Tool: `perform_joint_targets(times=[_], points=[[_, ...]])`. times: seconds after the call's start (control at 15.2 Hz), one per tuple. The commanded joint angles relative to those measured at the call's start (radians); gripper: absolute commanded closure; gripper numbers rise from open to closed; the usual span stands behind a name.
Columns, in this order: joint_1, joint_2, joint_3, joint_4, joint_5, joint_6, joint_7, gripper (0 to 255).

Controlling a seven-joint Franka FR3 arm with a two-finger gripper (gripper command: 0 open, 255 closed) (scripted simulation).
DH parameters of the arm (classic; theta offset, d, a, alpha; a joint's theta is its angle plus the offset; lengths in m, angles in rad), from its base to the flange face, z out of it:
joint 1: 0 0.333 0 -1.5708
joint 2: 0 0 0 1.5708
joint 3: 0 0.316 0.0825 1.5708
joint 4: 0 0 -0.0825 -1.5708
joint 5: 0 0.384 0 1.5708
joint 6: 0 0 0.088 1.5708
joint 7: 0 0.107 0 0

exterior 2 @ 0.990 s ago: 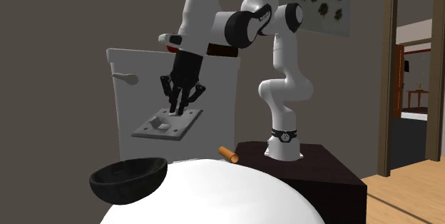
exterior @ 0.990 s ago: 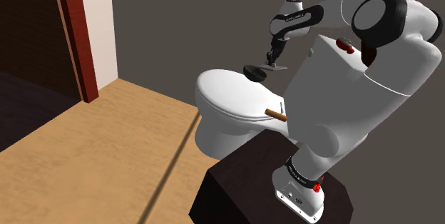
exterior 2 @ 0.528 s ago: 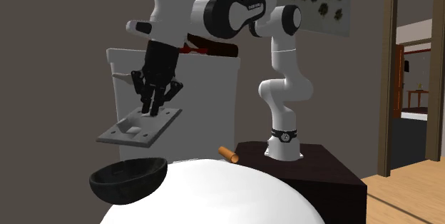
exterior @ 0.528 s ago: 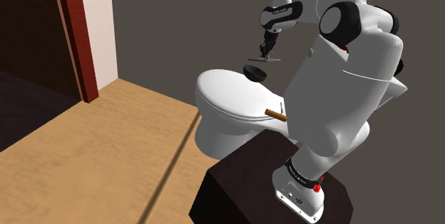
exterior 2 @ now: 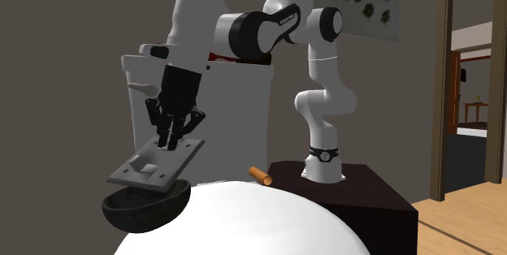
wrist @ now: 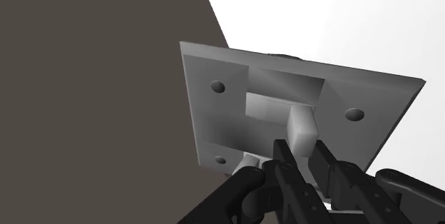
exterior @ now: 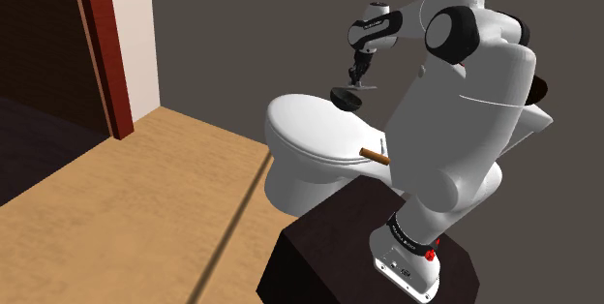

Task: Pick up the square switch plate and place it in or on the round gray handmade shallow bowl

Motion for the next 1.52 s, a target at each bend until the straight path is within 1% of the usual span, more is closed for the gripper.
perform_joint_targets(times=[0.0, 0.46, 0.99, 1.06, 1.39, 1.45], points=[[-0.001, 0.014, 0.002, -0.009, 0.002, 0.023, 0.004, 255], [-0.005, 0.056, 0.005, -0.048, 0.008, 0.102, 0.013, 255], [-0.005, 0.056, 0.005, -0.048, 0.008, 0.102, 0.013, 255], [-0.005, 0.056, 0.005, -0.048, 0.008, 0.102, 0.013, 0], [-0.005, 0.056, 0.005, -0.048, 0.008, 0.102, 0.014, 0], [0.002, 0.035, 0.004, -0.043, 0.002, 0.076, 0.017, 0]])
